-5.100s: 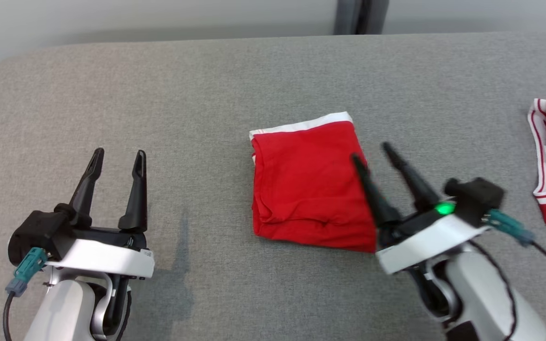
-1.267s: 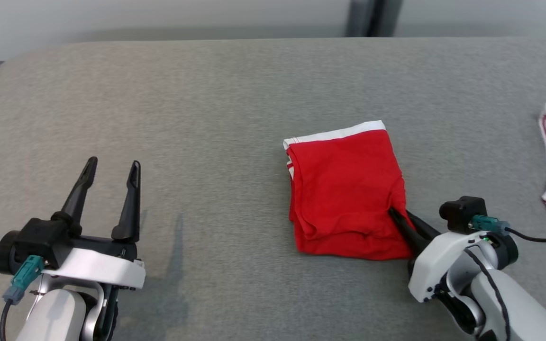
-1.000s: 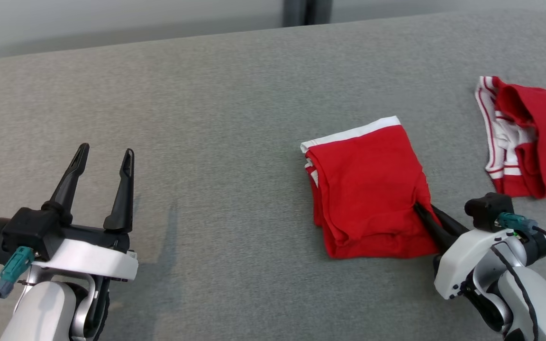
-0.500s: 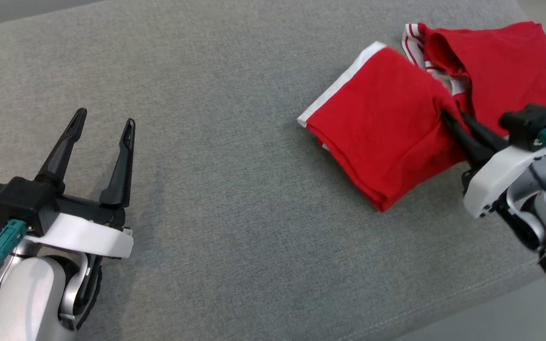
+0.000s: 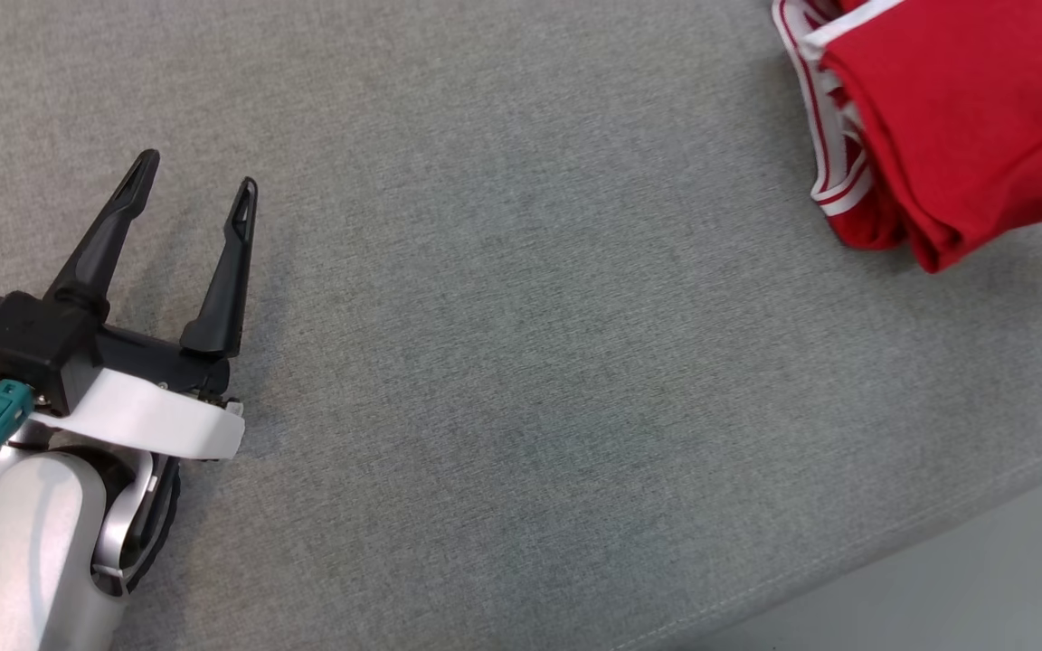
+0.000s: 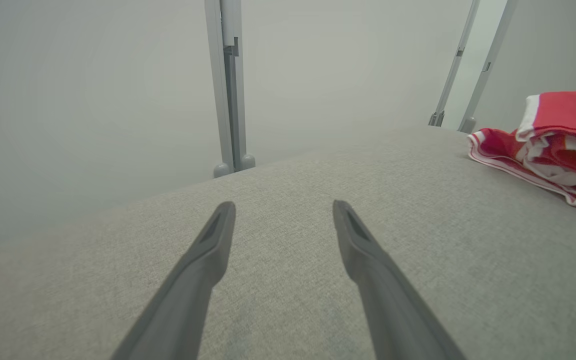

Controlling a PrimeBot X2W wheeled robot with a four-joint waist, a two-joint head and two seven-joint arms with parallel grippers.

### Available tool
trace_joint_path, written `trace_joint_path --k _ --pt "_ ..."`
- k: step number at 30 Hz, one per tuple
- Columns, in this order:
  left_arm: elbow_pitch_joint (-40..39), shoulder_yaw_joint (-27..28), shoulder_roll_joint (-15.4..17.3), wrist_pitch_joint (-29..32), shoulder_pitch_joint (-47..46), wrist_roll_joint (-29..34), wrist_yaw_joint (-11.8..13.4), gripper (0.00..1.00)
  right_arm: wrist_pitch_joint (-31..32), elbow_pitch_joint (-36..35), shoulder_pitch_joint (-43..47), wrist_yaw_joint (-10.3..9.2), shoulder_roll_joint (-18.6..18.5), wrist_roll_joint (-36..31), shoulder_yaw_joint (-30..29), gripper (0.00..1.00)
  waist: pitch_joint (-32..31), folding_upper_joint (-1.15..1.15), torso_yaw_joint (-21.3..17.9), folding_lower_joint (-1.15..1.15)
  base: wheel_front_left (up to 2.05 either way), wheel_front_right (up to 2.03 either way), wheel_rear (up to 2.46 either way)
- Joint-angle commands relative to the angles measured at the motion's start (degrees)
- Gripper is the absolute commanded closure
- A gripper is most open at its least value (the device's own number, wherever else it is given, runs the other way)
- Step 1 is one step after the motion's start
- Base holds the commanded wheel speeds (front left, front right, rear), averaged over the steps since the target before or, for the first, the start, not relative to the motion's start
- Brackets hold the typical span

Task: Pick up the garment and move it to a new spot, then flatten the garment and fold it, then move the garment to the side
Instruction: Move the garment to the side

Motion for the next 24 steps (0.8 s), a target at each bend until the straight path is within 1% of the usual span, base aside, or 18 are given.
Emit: trace_joint_path --k 1,4,5,6,7,12,16,21,24 --pt "-0.39 -0.09 0.58 0.32 -1.38 0.43 -0.42 0.0 -0.46 2.65 -1.03 -0.04 0.69 0.48 -0.47 1.0 1.26 0.0 0.68 0.0 0.0 0.0 0.0" --pt "-0.47 -0.35 0.69 0.62 -1.9 0.57 -0.45 0.0 0.11 7.17 -1.73 -0.04 2.12 1.61 -1.15 1.0 1.96 0.0 1.29 0.0 0.0 0.0 0.0" --pt "-0.44 -0.44 0.64 0.72 -2.07 0.58 -0.47 0.0 0.6 8.73 -1.87 -0.04 2.72 1.87 -1.2 0.69 2.06 0.0 1.54 0.0 0.0 0.0 0.0" --pt "-0.4 -0.49 0.68 0.71 -2.14 0.55 -0.43 0.0 0.97 9.97 -2.01 -0.04 3.33 2.11 -0.93 0.04 2.11 0.0 1.73 0.0 0.0 0.0 0.0" --pt "-0.38 -0.46 0.75 0.72 -2.15 0.52 -0.29 0.0 0.63 10.9 -2.41 -0.04 3.88 2.4 -0.92 0.0 2.15 0.0 1.85 0.0 0.0 0.0 0.0" --pt "0.23 -0.46 0.52 0.23 -1.23 -0.03 0.01 0.0 -0.71 14.94 -1.73 -0.04 5.14 3.92 -0.64 0.0 1.12 0.0 2.29 0.0 0.0 0.0 0.0" --pt "1.01 -0.34 0.08 -0.4 -0.24 -0.67 0.5 0.0 -2.14 15.66 0.01 -0.04 4.95 5.63 -0.83 0.0 -0.63 0.0 2.36 0.0 0.0 0.0 0.0" --pt "2.51 0.17 -0.81 -1.73 1.93 -1.87 1.31 0.0 -4.9 12.59 4.33 -0.04 3.64 8.55 -0.79 0.0 -4.62 0.0 2.3 0.0 0.0 0.0 0.0" --pt "3.11 0.7 -1.36 -2.51 3.57 -2.78 1.95 0.0 -6.49 10.21 7.07 -0.04 2.78 9.04 -2.01 0.0 -7.11 0.0 2.21 0.0 0.0 0.0 0.0"
